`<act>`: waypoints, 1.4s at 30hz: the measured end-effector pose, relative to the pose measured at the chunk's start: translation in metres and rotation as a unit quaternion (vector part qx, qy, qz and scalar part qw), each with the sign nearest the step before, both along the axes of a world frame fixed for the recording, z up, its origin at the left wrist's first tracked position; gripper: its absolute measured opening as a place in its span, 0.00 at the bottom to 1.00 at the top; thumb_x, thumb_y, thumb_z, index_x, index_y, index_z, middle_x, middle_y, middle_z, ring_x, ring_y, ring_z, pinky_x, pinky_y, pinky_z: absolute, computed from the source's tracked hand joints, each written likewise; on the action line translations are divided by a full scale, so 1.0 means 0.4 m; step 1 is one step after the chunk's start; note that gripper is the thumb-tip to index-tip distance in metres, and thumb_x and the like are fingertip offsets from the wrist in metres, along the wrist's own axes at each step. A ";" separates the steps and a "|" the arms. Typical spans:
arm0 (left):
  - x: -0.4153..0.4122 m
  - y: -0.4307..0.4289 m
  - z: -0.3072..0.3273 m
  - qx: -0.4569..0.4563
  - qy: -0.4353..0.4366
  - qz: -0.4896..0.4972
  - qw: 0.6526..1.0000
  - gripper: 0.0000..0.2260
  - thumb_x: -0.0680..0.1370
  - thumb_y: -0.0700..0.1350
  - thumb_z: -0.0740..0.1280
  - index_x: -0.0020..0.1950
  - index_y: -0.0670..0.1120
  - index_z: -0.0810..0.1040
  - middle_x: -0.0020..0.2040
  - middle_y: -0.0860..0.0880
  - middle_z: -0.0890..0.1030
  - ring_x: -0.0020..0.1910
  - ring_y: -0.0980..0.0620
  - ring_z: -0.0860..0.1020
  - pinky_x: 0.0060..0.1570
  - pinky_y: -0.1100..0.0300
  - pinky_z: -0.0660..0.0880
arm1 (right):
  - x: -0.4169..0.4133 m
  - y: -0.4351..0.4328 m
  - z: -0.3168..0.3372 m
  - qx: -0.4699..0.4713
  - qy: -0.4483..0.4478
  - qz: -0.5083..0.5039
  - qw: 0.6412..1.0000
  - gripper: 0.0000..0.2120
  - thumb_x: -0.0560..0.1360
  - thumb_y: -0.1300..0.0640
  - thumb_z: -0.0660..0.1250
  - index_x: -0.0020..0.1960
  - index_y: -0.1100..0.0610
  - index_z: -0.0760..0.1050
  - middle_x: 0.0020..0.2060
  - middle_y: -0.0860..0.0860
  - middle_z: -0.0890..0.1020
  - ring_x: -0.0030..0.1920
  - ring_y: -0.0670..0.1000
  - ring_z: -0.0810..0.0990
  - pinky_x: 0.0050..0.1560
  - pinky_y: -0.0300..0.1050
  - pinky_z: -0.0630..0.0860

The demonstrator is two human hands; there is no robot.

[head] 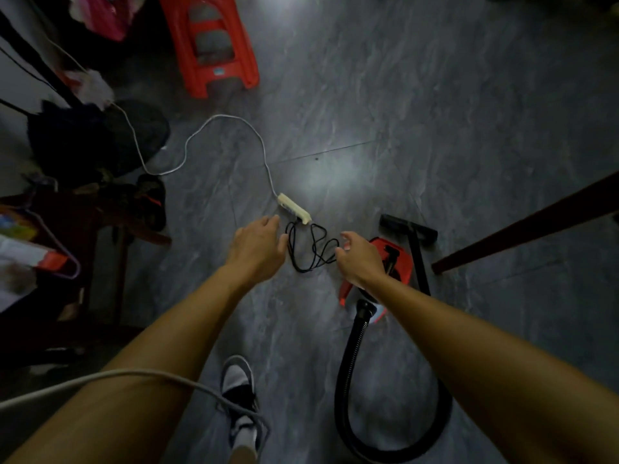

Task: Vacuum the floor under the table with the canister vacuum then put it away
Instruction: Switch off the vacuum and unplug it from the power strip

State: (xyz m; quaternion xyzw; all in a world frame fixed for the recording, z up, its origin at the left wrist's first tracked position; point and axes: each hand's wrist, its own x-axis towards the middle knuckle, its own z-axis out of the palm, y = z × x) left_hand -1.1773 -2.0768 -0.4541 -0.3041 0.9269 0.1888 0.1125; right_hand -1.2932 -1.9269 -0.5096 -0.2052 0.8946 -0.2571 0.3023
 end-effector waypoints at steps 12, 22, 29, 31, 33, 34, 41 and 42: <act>-0.072 -0.458 -0.102 0.035 -0.013 -0.113 0.993 0.23 0.82 0.50 0.53 0.75 0.41 0.59 0.71 0.42 0.68 0.67 0.42 0.69 0.66 0.46 0.65 | -0.006 -0.412 -0.162 0.066 -0.055 -0.083 0.993 0.21 0.79 0.54 0.60 0.72 0.56 0.68 0.65 0.55 0.77 0.62 0.57 0.77 0.61 0.50 0.75; -0.291 -0.608 -0.244 0.011 -0.022 -0.177 0.984 0.20 0.82 0.49 0.55 0.71 0.41 0.64 0.66 0.42 0.73 0.62 0.42 0.73 0.61 0.49 0.68 | -0.148 -0.513 -0.357 0.103 -0.062 -0.085 0.989 0.20 0.80 0.54 0.58 0.71 0.56 0.69 0.65 0.56 0.77 0.61 0.58 0.77 0.58 0.48 0.73; -0.447 -0.688 -0.536 -0.016 -0.005 -0.204 0.979 0.18 0.81 0.48 0.57 0.67 0.40 0.68 0.62 0.41 0.75 0.59 0.41 0.74 0.58 0.47 0.69 | -0.271 -0.597 -0.633 0.112 -0.051 -0.059 0.991 0.20 0.80 0.51 0.57 0.69 0.55 0.70 0.60 0.56 0.79 0.53 0.58 0.80 0.51 0.50 0.78; -0.480 -0.706 -0.648 -0.012 -0.007 -0.222 0.975 0.18 0.80 0.48 0.58 0.67 0.40 0.69 0.62 0.42 0.76 0.58 0.41 0.75 0.58 0.47 0.70 | -0.287 -0.612 -0.732 0.134 -0.054 -0.053 0.988 0.20 0.80 0.50 0.57 0.69 0.55 0.70 0.60 0.56 0.79 0.55 0.58 0.79 0.53 0.49 0.77; -0.510 -0.729 -0.772 -0.022 0.005 -0.246 0.969 0.18 0.80 0.48 0.58 0.67 0.40 0.68 0.61 0.43 0.76 0.57 0.42 0.75 0.57 0.48 0.71 | -0.308 -0.624 -0.836 0.156 -0.038 -0.020 0.987 0.20 0.80 0.49 0.56 0.67 0.56 0.72 0.59 0.57 0.80 0.55 0.58 0.79 0.54 0.50 0.77; -0.526 -0.738 -0.832 -0.028 0.005 -0.263 0.964 0.18 0.80 0.48 0.58 0.67 0.41 0.68 0.61 0.43 0.76 0.57 0.43 0.75 0.57 0.49 0.72 | -0.319 -0.626 -0.885 0.169 -0.021 -0.004 0.985 0.19 0.80 0.48 0.56 0.65 0.57 0.73 0.58 0.57 0.80 0.54 0.58 0.80 0.53 0.49 0.77; -0.596 -0.764 -1.158 -0.069 -0.038 -0.386 0.919 0.17 0.80 0.48 0.57 0.66 0.43 0.66 0.61 0.43 0.74 0.57 0.43 0.75 0.56 0.49 0.70 | -0.350 -0.647 -1.133 0.246 0.086 0.035 0.965 0.25 0.79 0.37 0.53 0.54 0.55 0.79 0.48 0.55 0.83 0.46 0.57 0.82 0.45 0.49 0.79; -0.606 -0.763 -1.193 -0.074 -0.041 -0.403 0.911 0.18 0.80 0.48 0.56 0.68 0.43 0.66 0.62 0.43 0.73 0.58 0.43 0.75 0.57 0.49 0.71 | -0.353 -0.651 -1.154 0.241 0.094 0.036 0.965 0.26 0.78 0.36 0.53 0.51 0.55 0.79 0.46 0.55 0.83 0.45 0.57 0.82 0.43 0.49 0.78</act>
